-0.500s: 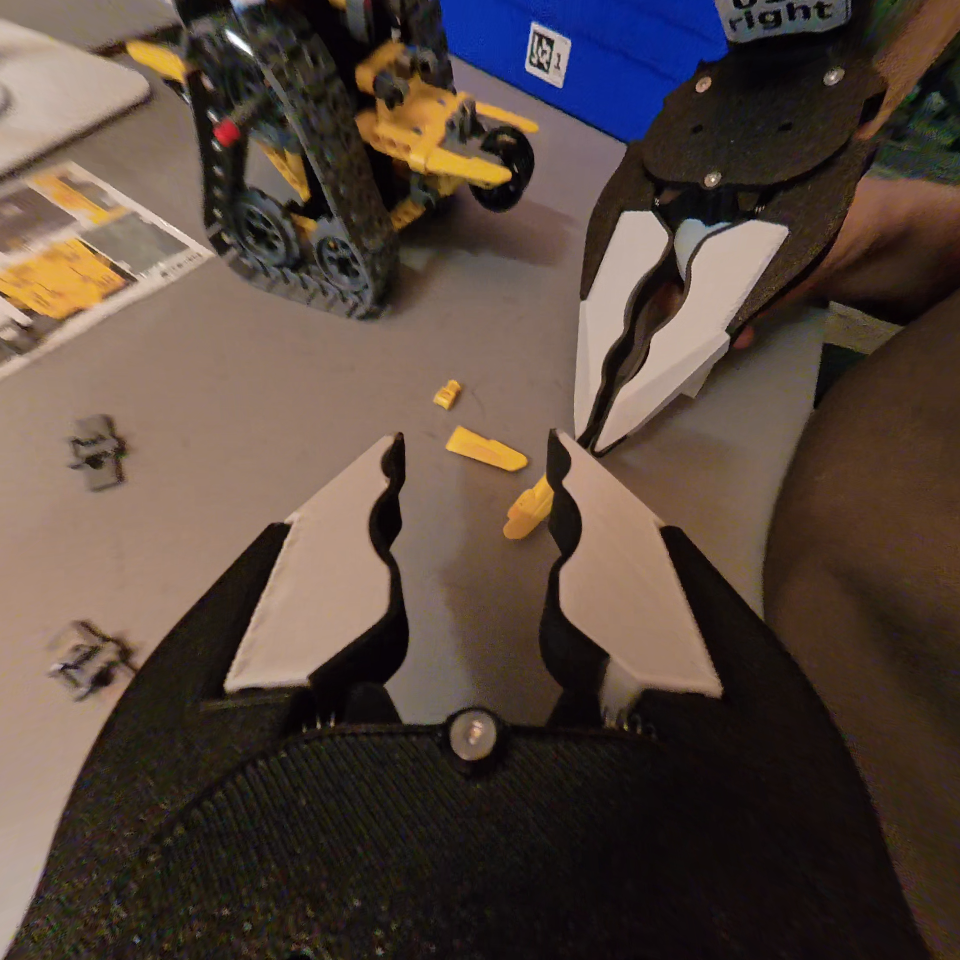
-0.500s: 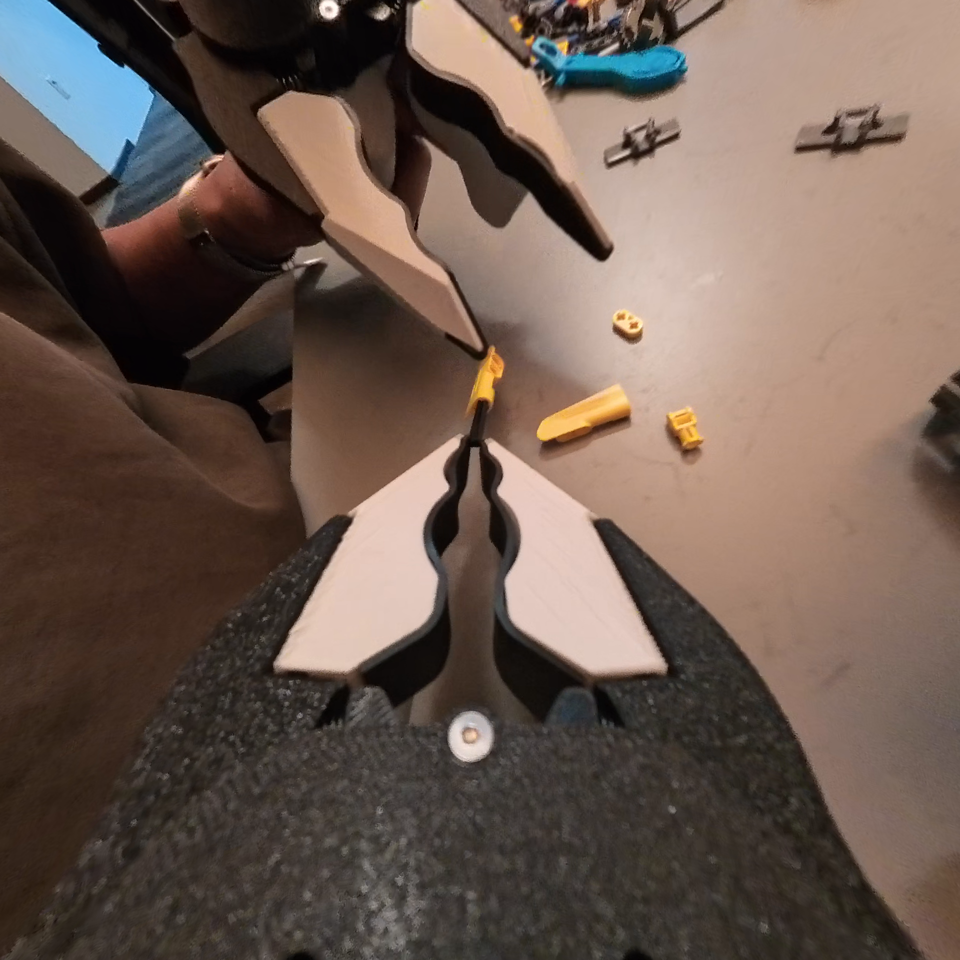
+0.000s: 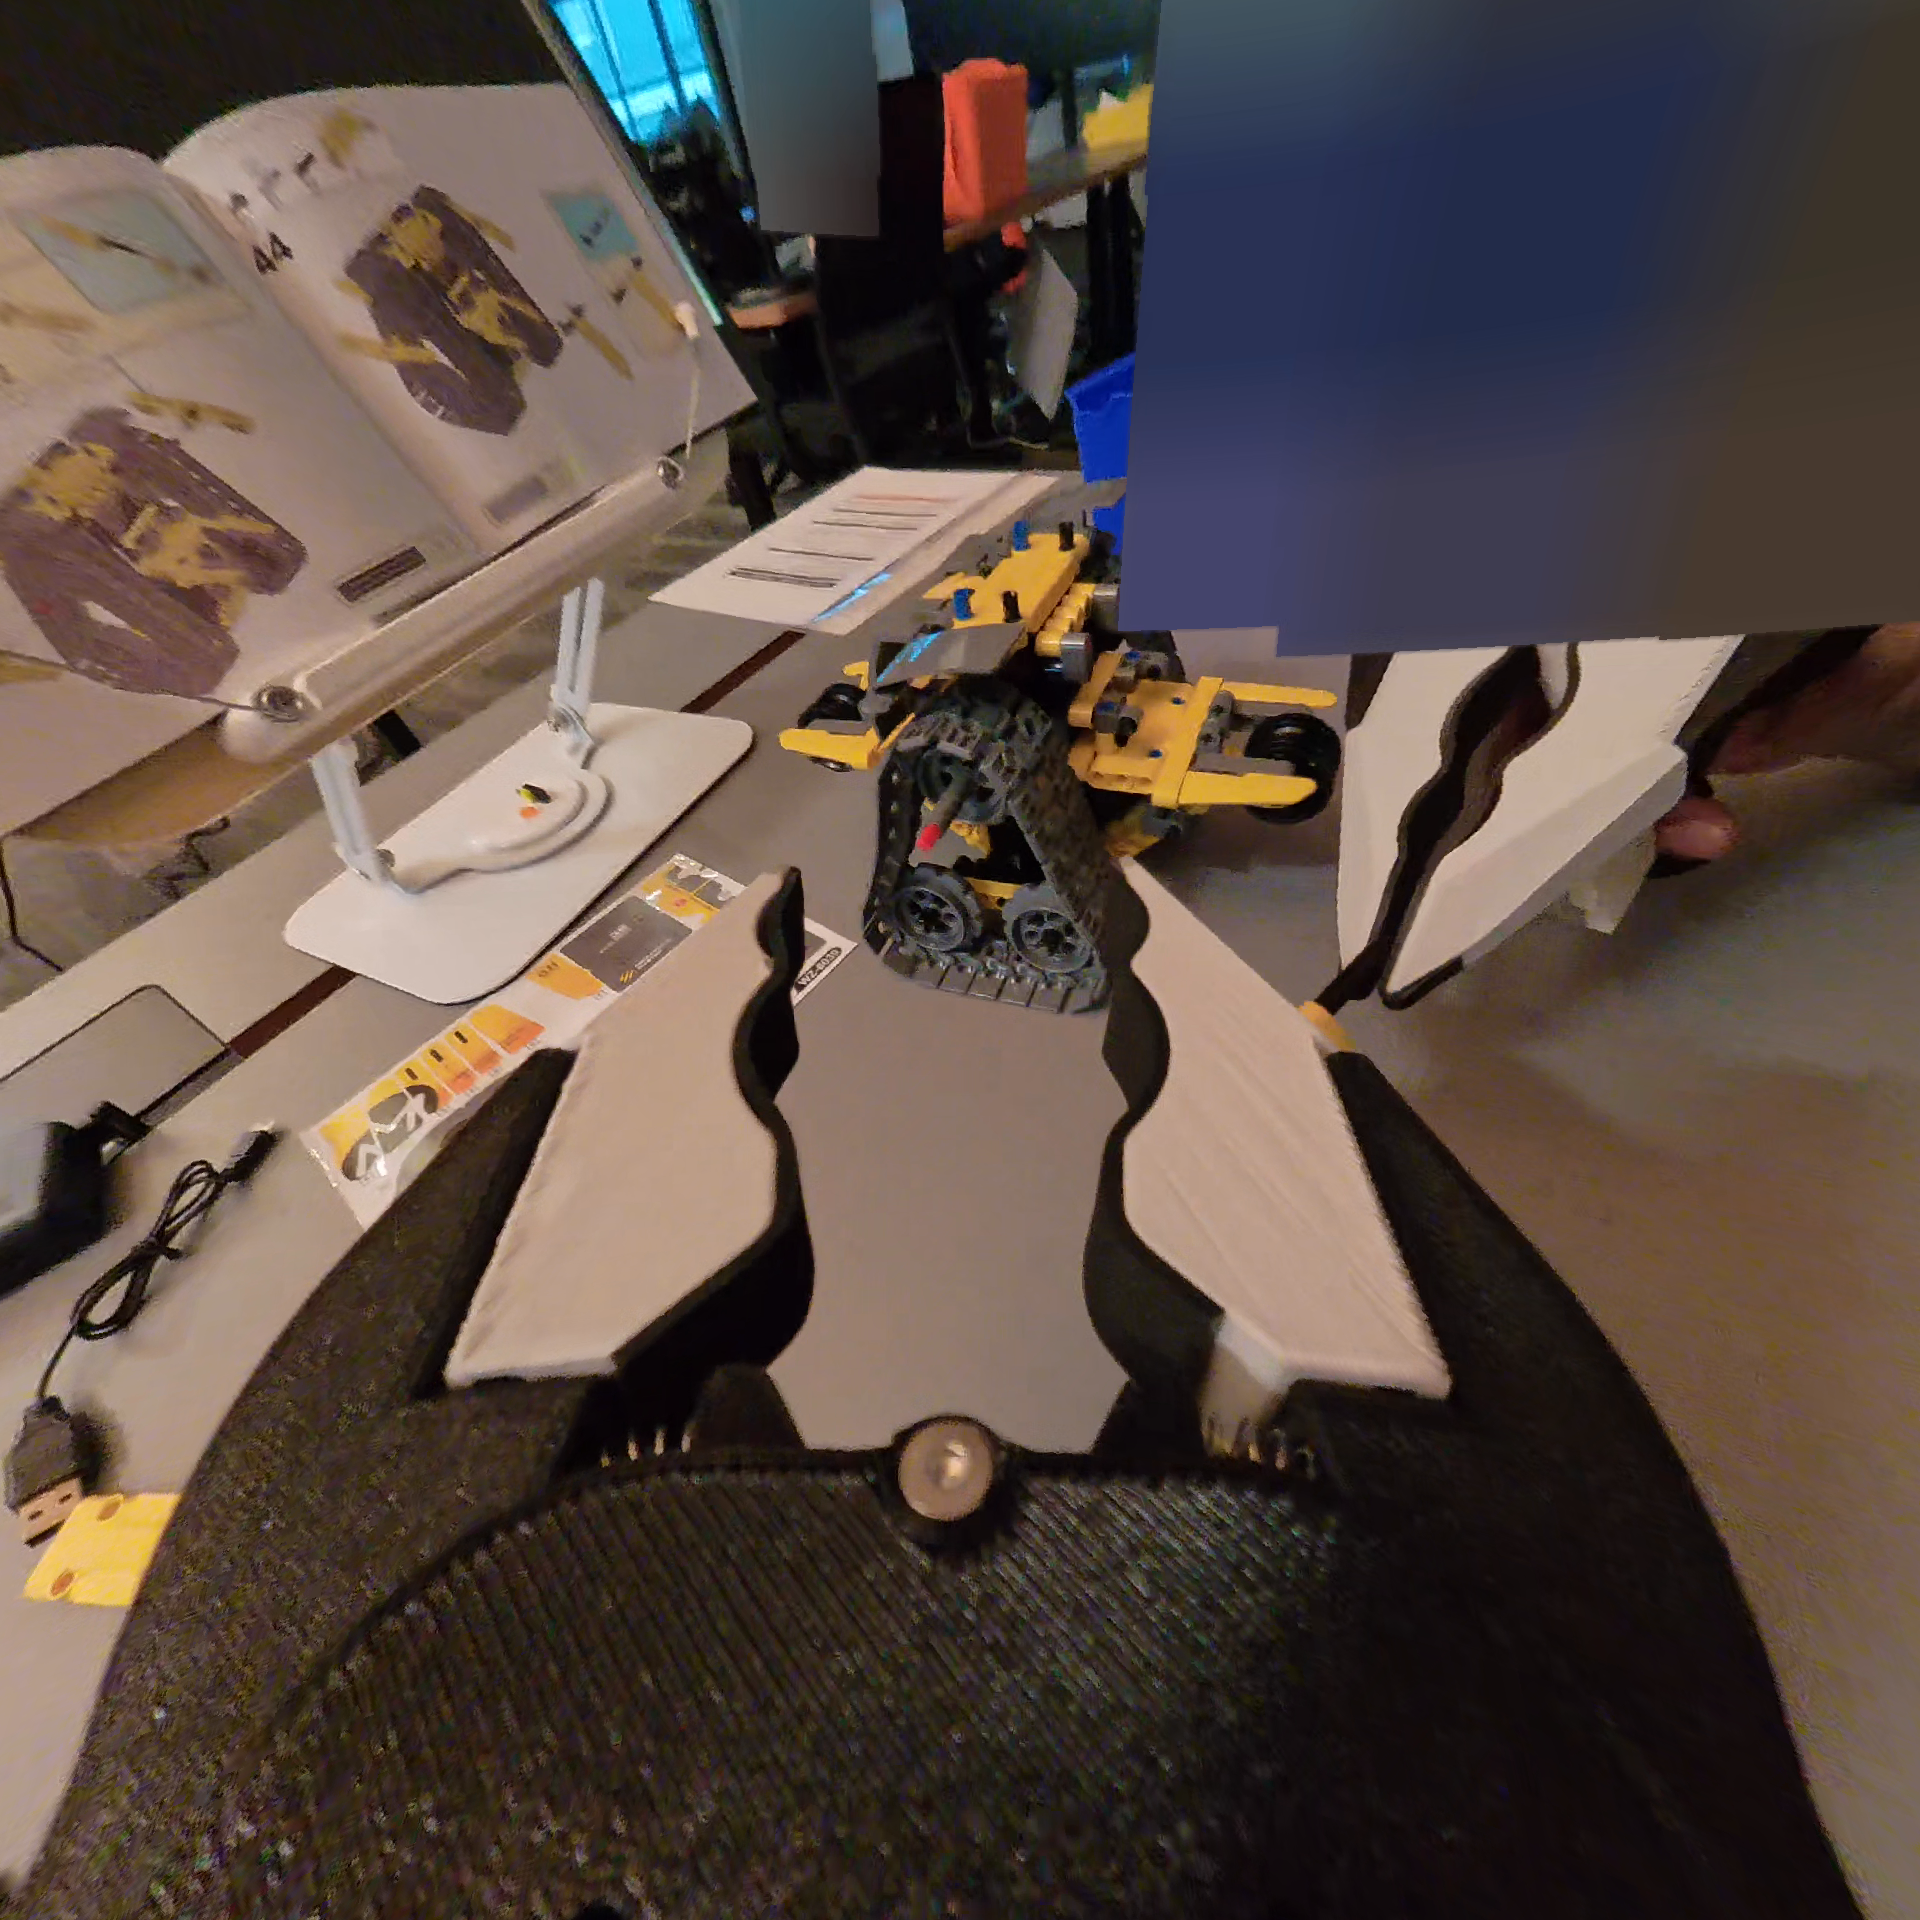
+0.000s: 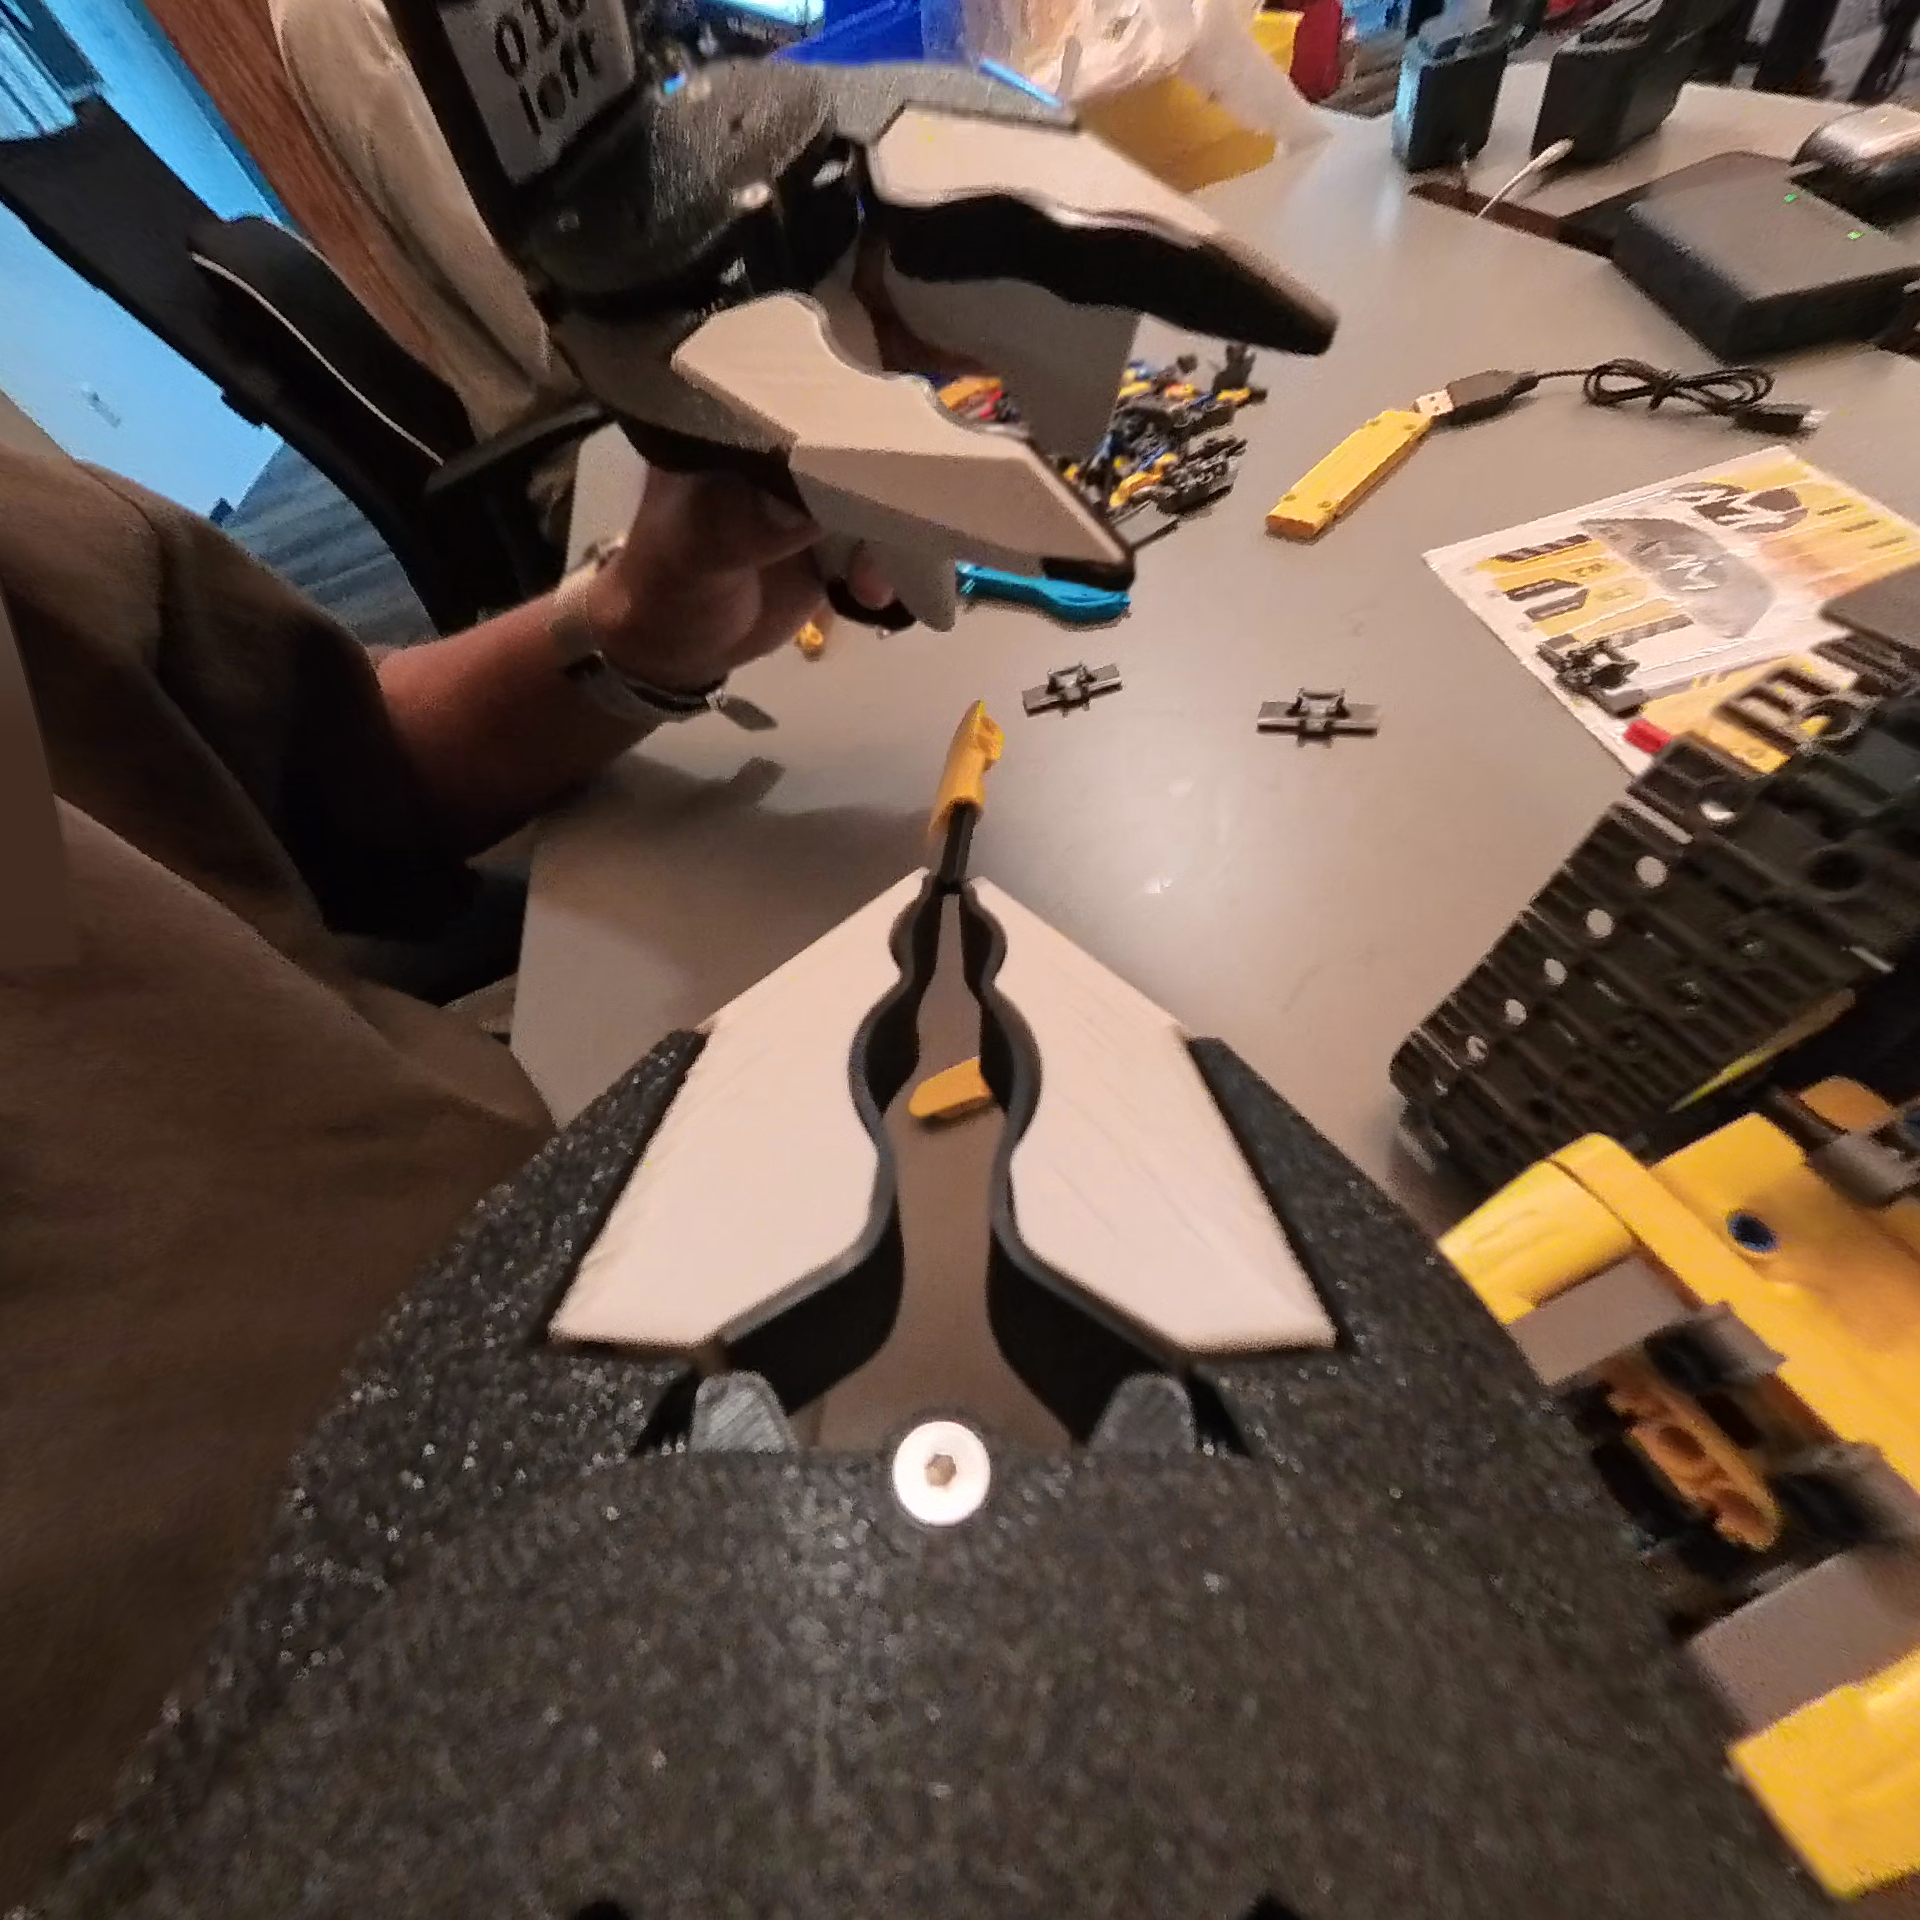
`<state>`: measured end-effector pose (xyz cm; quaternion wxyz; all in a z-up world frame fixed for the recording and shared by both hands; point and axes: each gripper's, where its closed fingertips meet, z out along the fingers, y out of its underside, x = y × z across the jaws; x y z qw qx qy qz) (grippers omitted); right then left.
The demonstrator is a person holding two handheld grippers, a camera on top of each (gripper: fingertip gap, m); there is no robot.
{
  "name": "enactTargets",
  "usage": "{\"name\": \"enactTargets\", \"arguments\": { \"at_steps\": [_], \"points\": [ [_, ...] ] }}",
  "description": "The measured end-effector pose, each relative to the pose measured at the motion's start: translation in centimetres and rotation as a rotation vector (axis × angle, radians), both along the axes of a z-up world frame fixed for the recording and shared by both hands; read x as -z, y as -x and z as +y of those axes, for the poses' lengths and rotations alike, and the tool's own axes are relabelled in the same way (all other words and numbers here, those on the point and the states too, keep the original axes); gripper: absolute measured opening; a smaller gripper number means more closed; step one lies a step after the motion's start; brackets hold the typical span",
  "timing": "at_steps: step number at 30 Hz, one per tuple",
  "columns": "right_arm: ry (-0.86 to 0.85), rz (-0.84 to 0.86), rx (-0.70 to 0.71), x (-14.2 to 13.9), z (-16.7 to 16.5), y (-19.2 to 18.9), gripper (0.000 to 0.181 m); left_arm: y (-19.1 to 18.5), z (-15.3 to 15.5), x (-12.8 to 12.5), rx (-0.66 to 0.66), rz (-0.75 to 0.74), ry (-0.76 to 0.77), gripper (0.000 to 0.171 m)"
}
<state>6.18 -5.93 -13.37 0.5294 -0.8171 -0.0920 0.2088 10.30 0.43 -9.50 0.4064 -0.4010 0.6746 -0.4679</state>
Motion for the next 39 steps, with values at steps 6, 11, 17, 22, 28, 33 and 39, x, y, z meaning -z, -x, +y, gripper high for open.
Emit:
{"name": "enactTargets", "arguments": {
  "at_steps": [6, 11, 17, 22, 28, 33, 39],
  "points": [
    [-0.042, 0.101, -0.002, 0.0, -0.2, 0.2, 0.002, 1.2, -0.4, 2.3, 0.059, 0.026, 0.034, 0.054],
    [-0.064, 0.132, 0.013, -0.3, -0.4, -0.4, 0.002, 1.0, -1.3, 2.6, 0.123, 0.052, 0.108, 0.056],
    [-0.057, 0.172, -0.005, -0.2, -0.8, -0.4, 0.002, 0.7, -0.8, 3.5, 0.117, 0.087, 0.14, 0.055],
    [-0.038, 0.171, -0.008, 0.4, -0.8, -0.4, 0.002, 0.7, -0.5, 3.5, 0.125, 0.092, 0.198, 0.055],
    [-0.029, 0.179, -0.004, 0.8, -0.7, -0.5, 0.002, 0.8, -0.3, 3.4, 0.13, 0.09, 0.208, 0.056],
    [-0.036, 0.164, 0.016, 0.7, -0.6, -0.9, 0.002, 1.3, -1.1, 2.8, 0.17, 0.056, 0.18, 0.056],
    [-0.005, 0.211, 0.052, 0.9, -0.6, -1.7, 0.002, 2.3, -3.5, 3.4, 0.275, 0.071, 0.065, 0.055]
  ]
}}
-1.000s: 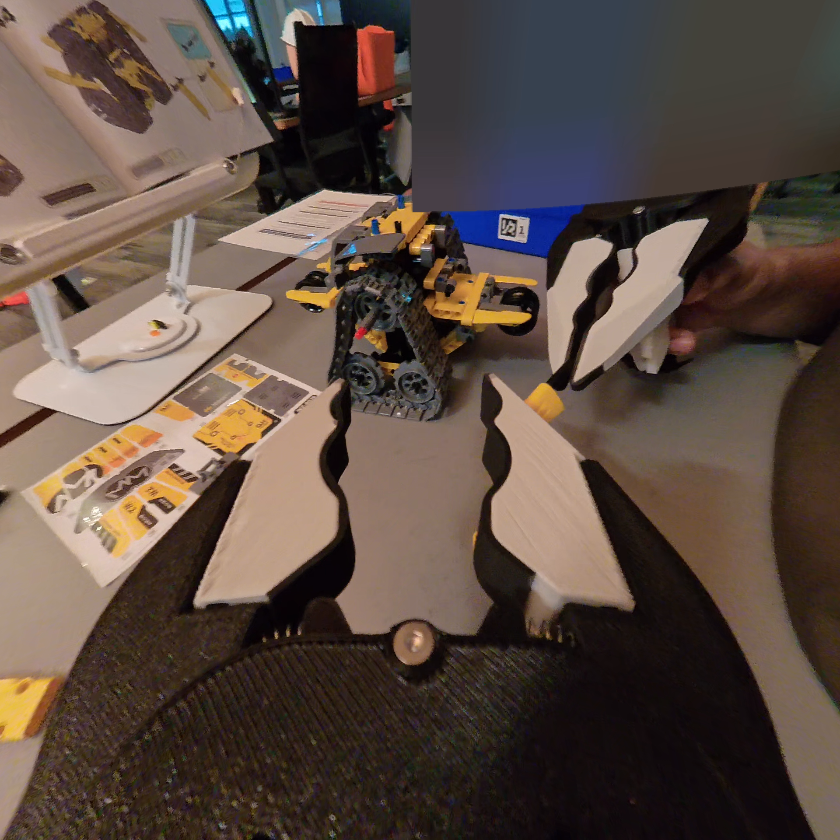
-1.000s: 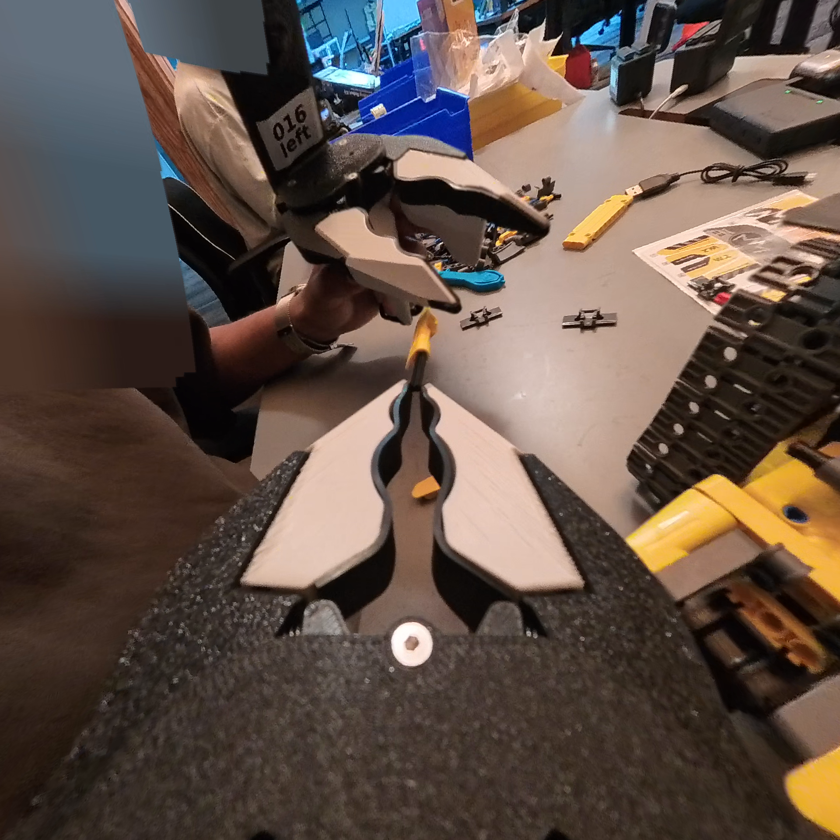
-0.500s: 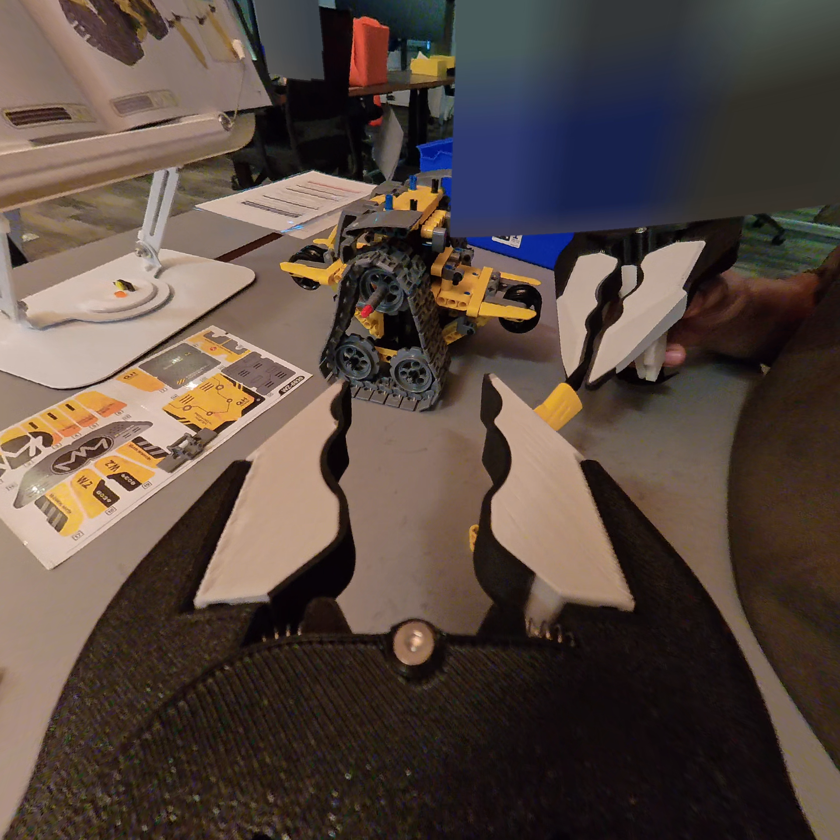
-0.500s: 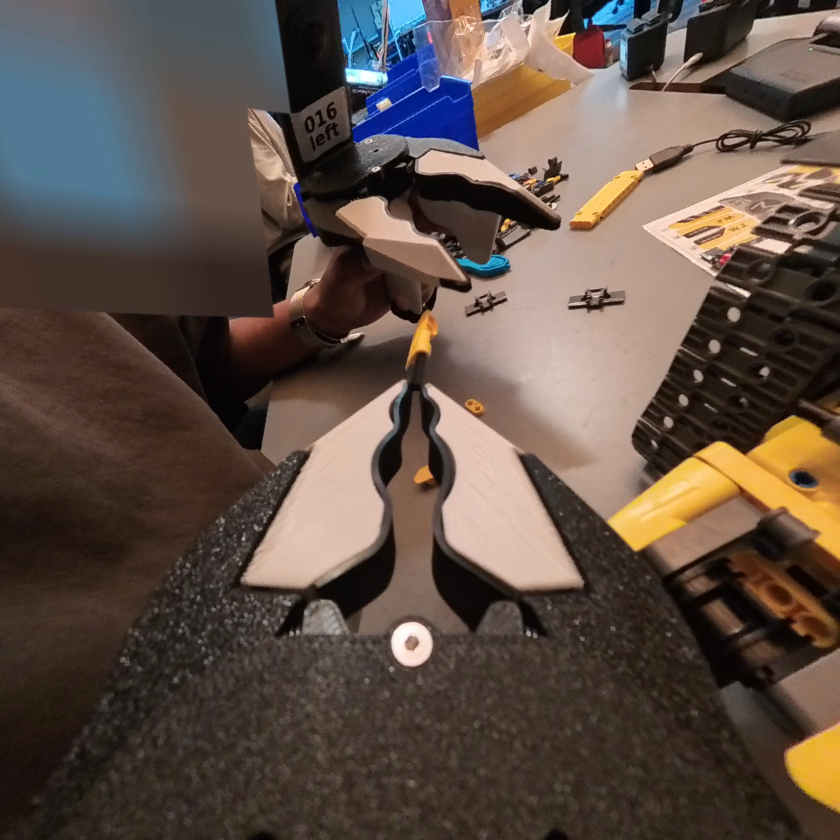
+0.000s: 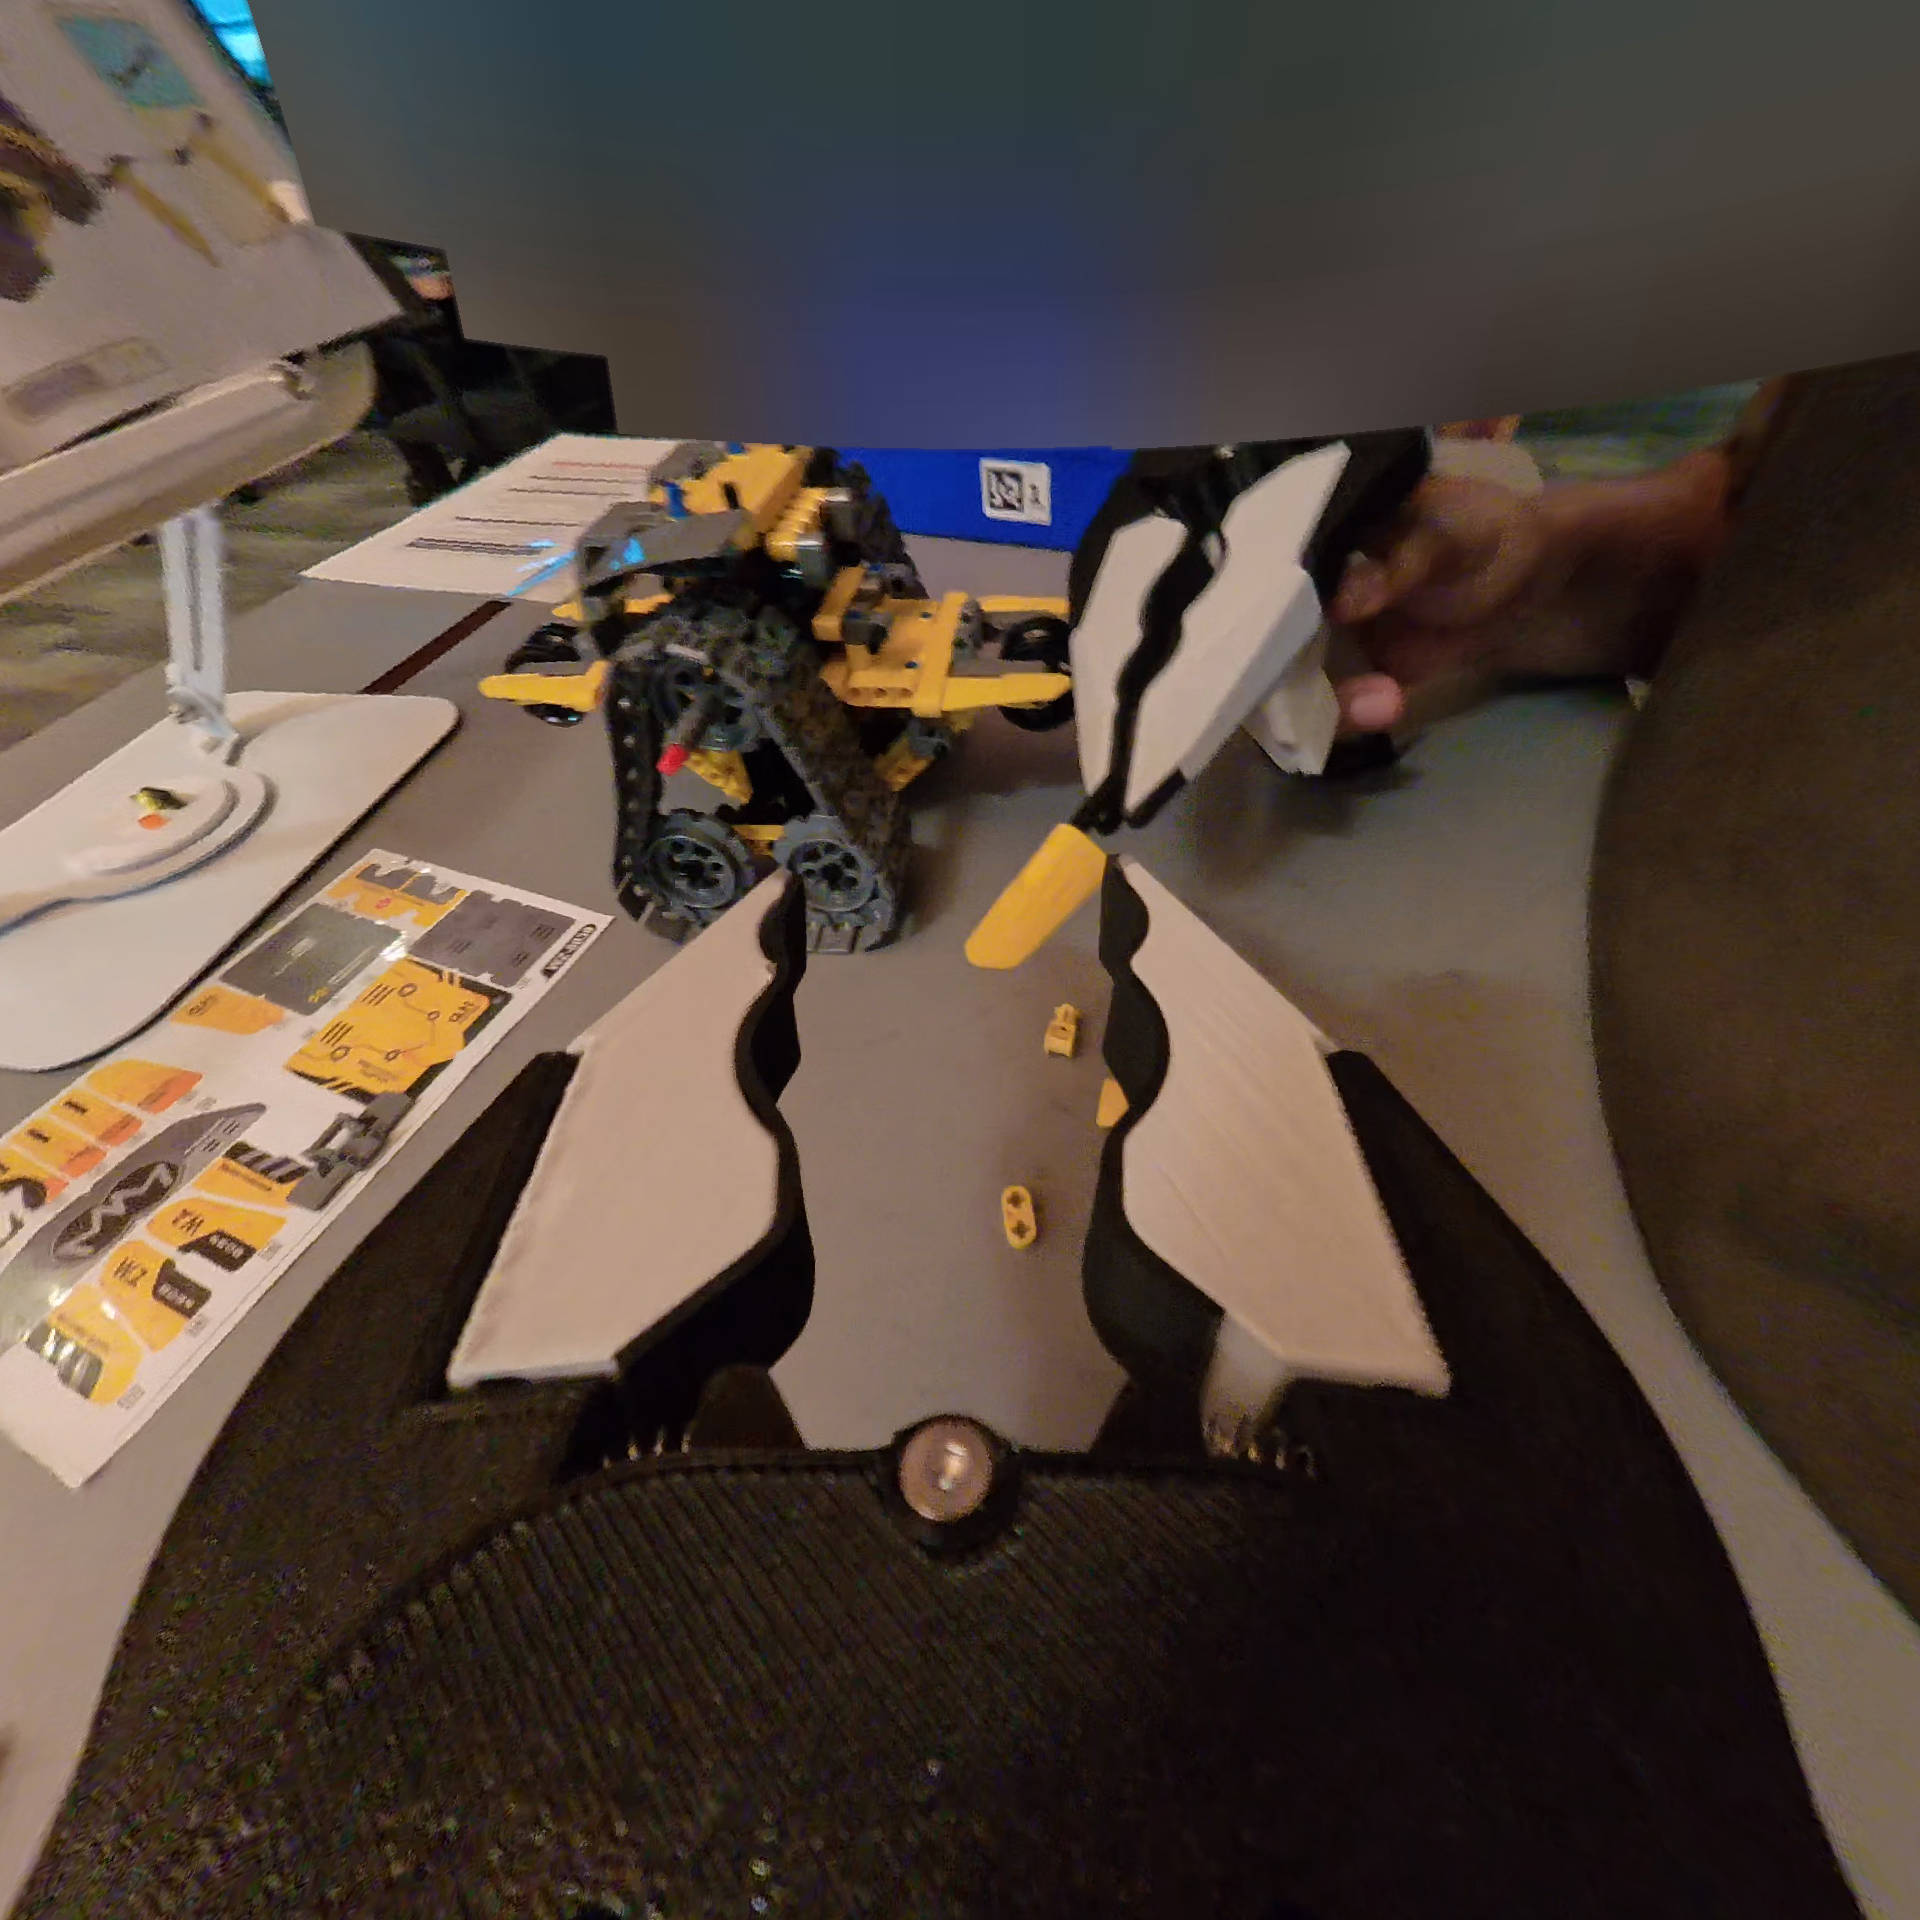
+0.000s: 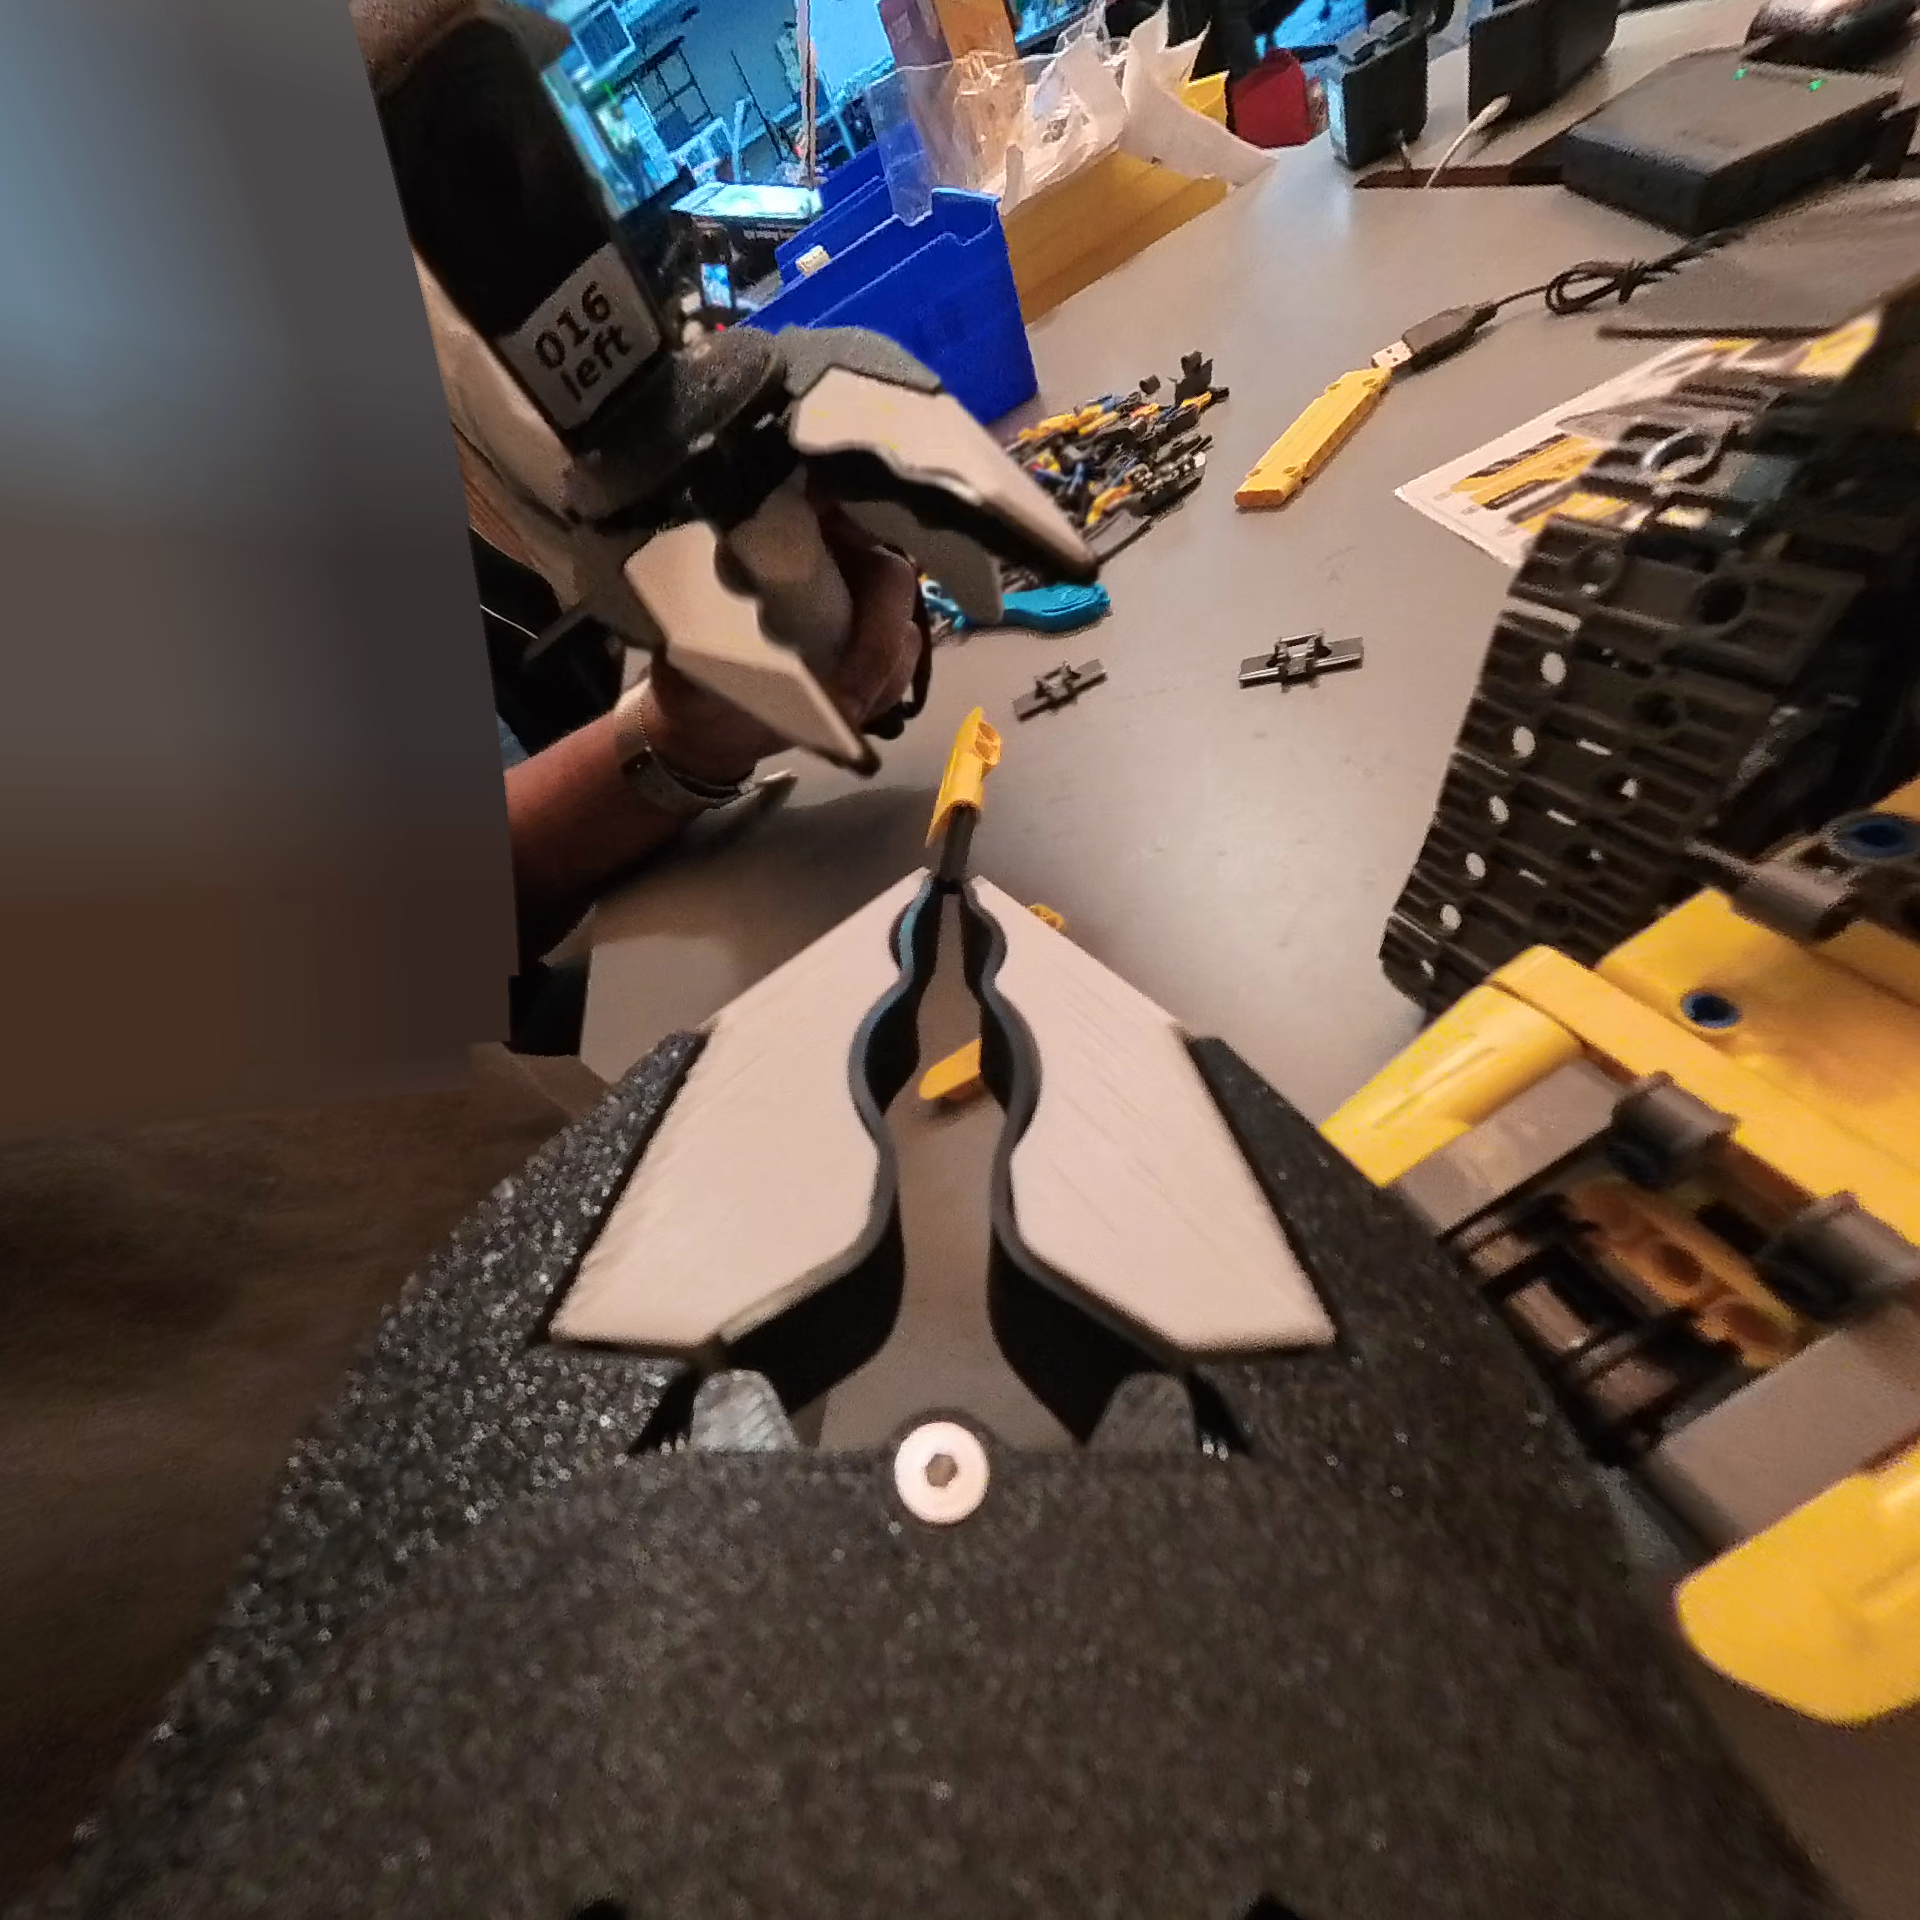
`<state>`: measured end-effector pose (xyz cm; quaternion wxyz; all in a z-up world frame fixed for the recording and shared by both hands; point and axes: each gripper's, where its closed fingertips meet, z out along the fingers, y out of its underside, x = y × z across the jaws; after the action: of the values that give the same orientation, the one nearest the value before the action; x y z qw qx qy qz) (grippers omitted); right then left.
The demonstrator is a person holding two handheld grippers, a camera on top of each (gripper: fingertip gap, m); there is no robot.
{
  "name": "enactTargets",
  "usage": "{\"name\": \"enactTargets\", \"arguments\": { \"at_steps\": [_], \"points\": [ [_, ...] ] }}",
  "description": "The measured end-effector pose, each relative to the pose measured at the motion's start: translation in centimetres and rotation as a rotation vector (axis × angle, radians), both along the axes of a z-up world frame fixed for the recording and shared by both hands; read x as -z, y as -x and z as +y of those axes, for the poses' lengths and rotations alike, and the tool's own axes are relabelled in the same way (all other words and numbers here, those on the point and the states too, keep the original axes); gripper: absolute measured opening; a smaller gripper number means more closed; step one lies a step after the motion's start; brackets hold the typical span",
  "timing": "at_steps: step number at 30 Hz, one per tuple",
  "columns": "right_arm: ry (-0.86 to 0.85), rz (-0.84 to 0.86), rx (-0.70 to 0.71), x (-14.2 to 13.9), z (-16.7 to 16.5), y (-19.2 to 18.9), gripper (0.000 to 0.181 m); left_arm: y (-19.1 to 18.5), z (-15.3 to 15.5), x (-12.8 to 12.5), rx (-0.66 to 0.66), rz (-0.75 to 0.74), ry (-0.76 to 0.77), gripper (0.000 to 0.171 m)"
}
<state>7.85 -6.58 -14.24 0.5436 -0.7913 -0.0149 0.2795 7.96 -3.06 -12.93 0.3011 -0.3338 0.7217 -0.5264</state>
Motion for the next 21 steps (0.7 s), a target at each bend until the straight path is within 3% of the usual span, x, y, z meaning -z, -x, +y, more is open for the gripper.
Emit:
{"name": "enactTargets", "arguments": {
  "at_steps": [6, 11, 14, 16, 18, 21],
  "points": [
    [0.044, 0.074, -0.017, 0.4, -0.2, 0.2, 0.002, 0.4, -2.6, 2.9, 0.077, 0.047, -0.199, 0.051],
    [0.065, 0.069, -0.037, 0.7, -0.3, 0.6, 0.003, 0.8, -3.6, 3.6, 0.12, 0.055, -0.222, 0.018],
    [0.06, 0.056, -0.041, 0.6, -0.3, 0.7, 0.003, 1.1, -3.7, 3.7, 0.14, 0.079, -0.211, 0.013],
    [0.051, 0.014, -0.033, 0.7, -0.4, 0.5, 0.004, 1.2, -3.6, 3.6, 0.145, 0.094, -0.21, 0.011],
    [0.033, -0.08, 0.006, 0.6, -0.3, -0.2, 0.017, 0.8, -2.4, 3.3, 0.088, 0.076, -0.24, 0.011],
    [0.026, -0.265, 0.064, 0.8, -0.3, -1.2, 0.019, 0.2, -0.2, 2.4, -0.013, 0.068, -0.214, 0.011]
  ]
}}
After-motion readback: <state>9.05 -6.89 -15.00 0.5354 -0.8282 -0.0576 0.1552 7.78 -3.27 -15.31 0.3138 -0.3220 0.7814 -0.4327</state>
